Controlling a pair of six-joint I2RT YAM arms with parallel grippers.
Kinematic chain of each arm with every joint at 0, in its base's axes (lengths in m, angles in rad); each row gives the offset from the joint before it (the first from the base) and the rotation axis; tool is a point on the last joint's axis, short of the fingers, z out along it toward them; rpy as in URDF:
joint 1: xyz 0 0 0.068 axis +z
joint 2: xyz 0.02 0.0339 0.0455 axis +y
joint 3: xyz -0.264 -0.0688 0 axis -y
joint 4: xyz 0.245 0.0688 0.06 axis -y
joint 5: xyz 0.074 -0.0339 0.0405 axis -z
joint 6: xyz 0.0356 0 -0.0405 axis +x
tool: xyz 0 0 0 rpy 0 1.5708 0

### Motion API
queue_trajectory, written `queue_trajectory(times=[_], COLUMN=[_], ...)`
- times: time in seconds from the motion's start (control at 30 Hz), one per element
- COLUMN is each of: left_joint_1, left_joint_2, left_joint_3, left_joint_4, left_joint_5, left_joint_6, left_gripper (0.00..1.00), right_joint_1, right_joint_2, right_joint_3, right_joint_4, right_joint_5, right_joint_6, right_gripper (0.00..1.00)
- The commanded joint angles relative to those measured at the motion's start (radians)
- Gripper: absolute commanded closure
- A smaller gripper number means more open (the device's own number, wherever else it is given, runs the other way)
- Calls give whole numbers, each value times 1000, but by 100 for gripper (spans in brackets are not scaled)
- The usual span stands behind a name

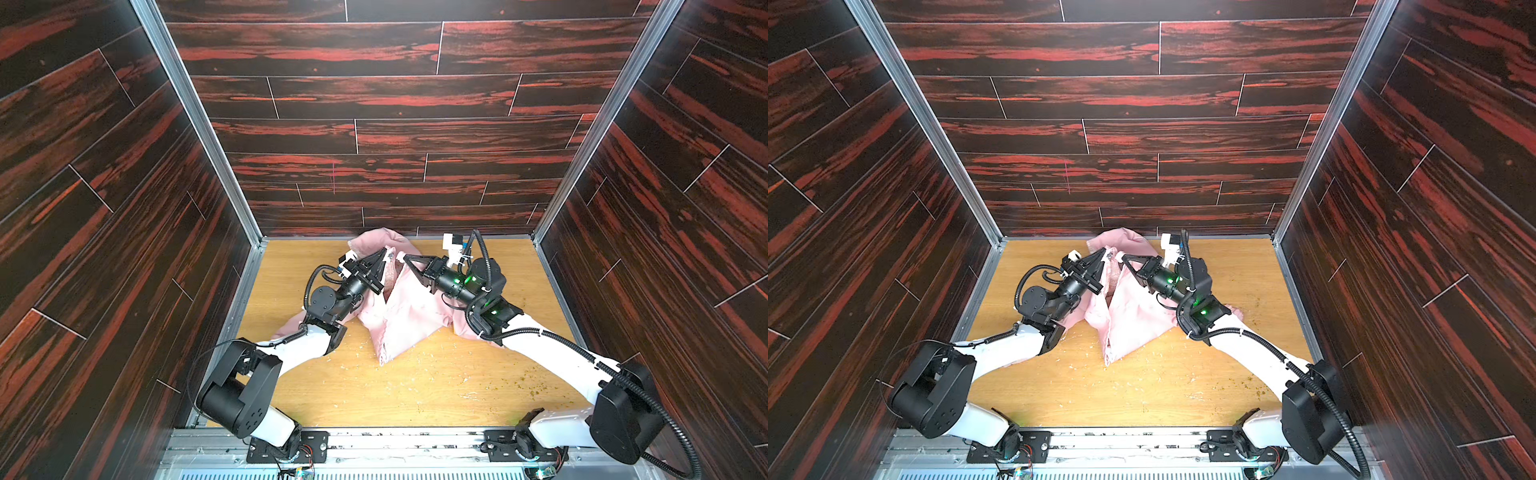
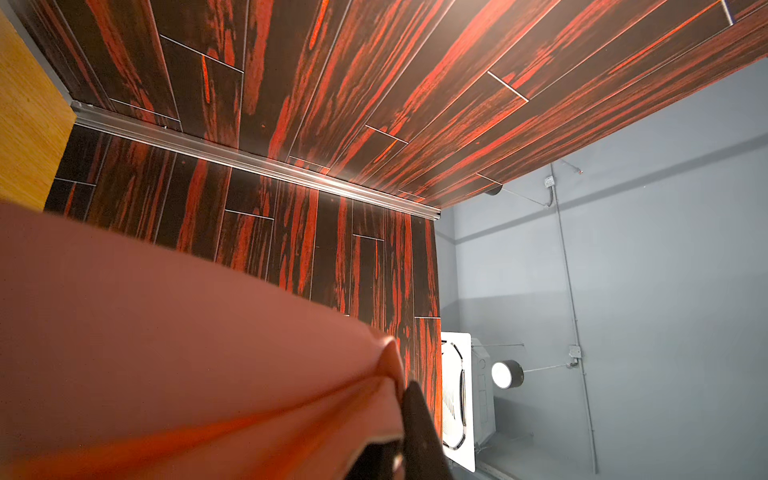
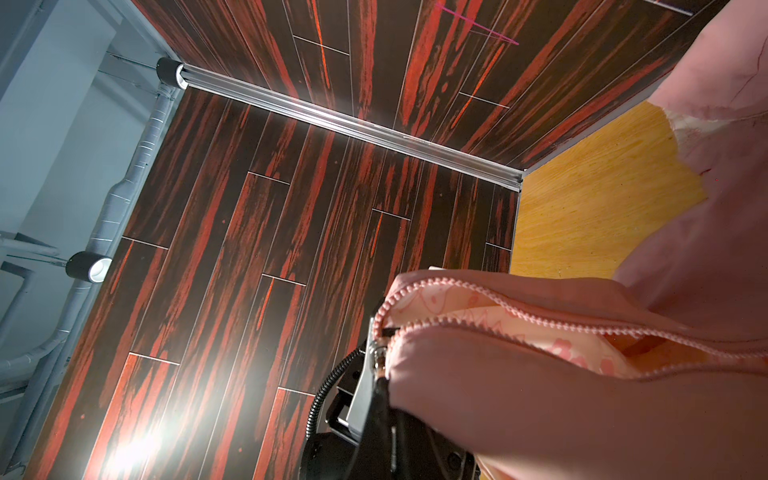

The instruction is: Zip up the jacket

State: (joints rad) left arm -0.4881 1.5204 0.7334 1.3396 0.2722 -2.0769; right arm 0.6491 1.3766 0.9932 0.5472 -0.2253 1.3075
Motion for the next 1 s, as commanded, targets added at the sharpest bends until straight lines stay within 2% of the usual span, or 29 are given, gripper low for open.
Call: queue_trajectory(times=[0.0, 0.97], left_joint_1=[0, -9], left_joint_2=[-3, 12], left_joint_3=[27, 41], left_joint_4=[70, 70], left_joint_5=[17, 17], left_joint_6=[-106, -109], left_gripper=[100, 100], right_joint_1=[-1, -5], right_joint_2=[19, 52], right_joint_3=[47, 56], right_joint_4=[62, 59], right_joint_5=[0, 22], right_joint_6=[3, 18], right_gripper=[100, 100])
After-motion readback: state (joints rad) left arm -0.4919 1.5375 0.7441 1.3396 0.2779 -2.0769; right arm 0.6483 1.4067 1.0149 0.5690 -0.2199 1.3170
